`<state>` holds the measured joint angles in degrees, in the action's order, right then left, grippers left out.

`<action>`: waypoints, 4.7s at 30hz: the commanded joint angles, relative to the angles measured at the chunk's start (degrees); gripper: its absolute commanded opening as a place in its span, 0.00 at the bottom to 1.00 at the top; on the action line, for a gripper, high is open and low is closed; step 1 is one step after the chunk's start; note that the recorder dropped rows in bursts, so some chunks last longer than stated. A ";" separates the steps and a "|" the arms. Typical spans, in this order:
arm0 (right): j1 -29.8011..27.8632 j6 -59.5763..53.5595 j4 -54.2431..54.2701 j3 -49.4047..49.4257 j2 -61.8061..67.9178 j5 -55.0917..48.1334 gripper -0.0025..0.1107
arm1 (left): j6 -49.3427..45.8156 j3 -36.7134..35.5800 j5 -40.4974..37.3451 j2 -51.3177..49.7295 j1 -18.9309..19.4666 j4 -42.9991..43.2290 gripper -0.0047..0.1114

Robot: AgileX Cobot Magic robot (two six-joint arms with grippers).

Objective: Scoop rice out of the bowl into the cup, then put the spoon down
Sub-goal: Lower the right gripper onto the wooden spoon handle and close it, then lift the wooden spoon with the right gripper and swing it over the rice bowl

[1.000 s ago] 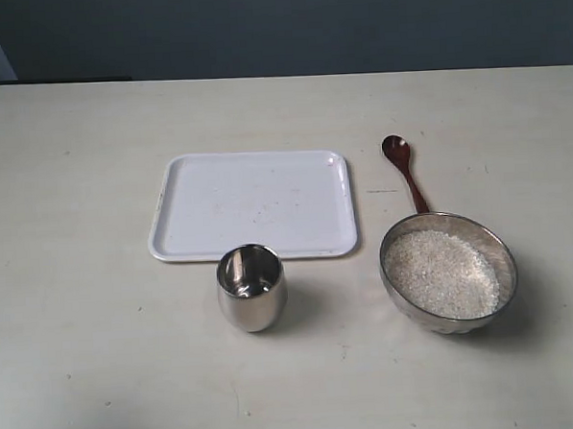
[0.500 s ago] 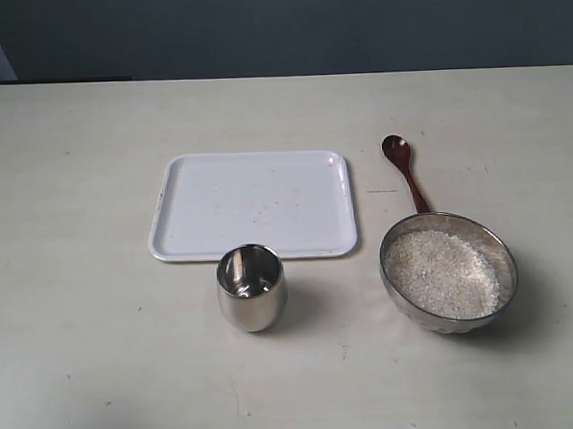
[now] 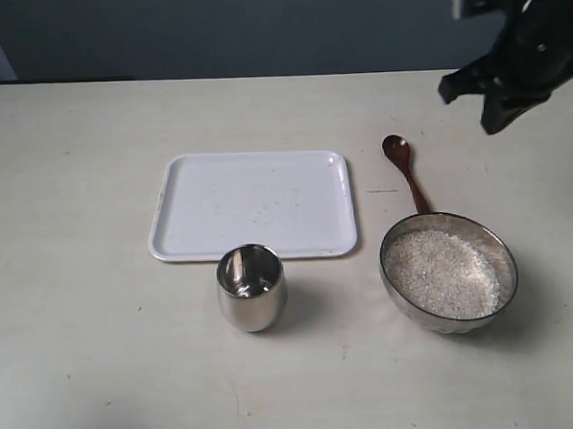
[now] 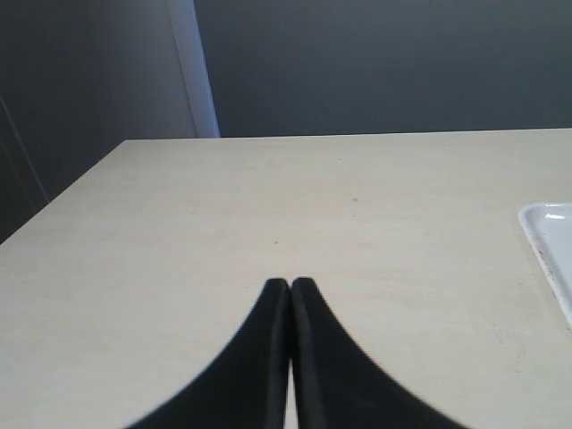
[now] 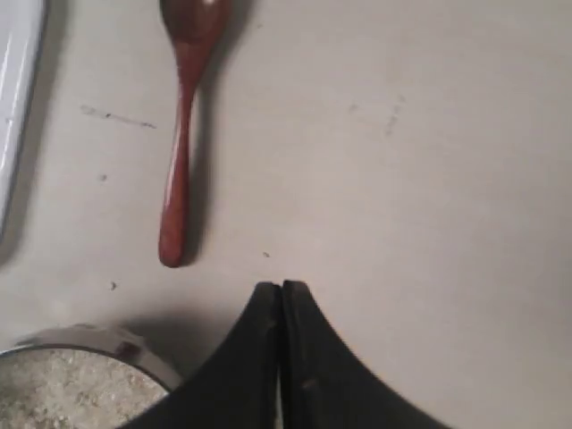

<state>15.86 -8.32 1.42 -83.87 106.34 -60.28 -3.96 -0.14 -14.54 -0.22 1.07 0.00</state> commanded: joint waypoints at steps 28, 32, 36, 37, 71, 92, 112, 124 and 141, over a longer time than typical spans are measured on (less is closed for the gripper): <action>7.59 4.70 -5.37 -0.55 11.60 12.58 0.36 | 0.23 0.14 0.82 0.22 -0.02 0.00 0.04; 7.59 5.41 -5.37 -0.55 13.64 11.23 0.47 | 0.23 0.14 0.82 0.22 -0.02 0.00 0.04; 7.59 5.83 -4.74 -0.55 15.34 10.96 0.45 | 0.23 0.14 0.82 0.22 -0.02 0.00 0.04; 7.59 5.83 -4.61 -0.55 15.71 11.19 0.44 | 0.23 0.14 0.82 0.22 -0.02 0.00 0.04; 7.59 5.15 -18.44 -0.55 10.95 8.20 0.01 | 0.23 0.14 0.82 0.22 -0.02 0.00 0.04; 12.12 -4.44 -9.15 0.55 -11.46 -9.68 0.01 | 0.23 0.14 0.82 0.22 -0.02 0.00 0.04; 17.42 10.38 -17.76 7.33 -24.68 -9.68 0.01 | 0.23 0.14 0.82 0.22 -0.02 0.00 0.04; 17.42 9.22 5.54 21.29 -45.05 -3.40 0.01 | 0.23 0.14 0.82 0.22 -0.02 0.00 0.04; 18.60 4.74 -7.29 35.54 -47.20 -9.68 0.01 | 0.23 0.14 0.82 0.22 -0.02 0.00 0.04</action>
<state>33.63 -5.53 1.20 -48.50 60.03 -69.54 -3.96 -0.14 -14.54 -0.22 1.07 0.00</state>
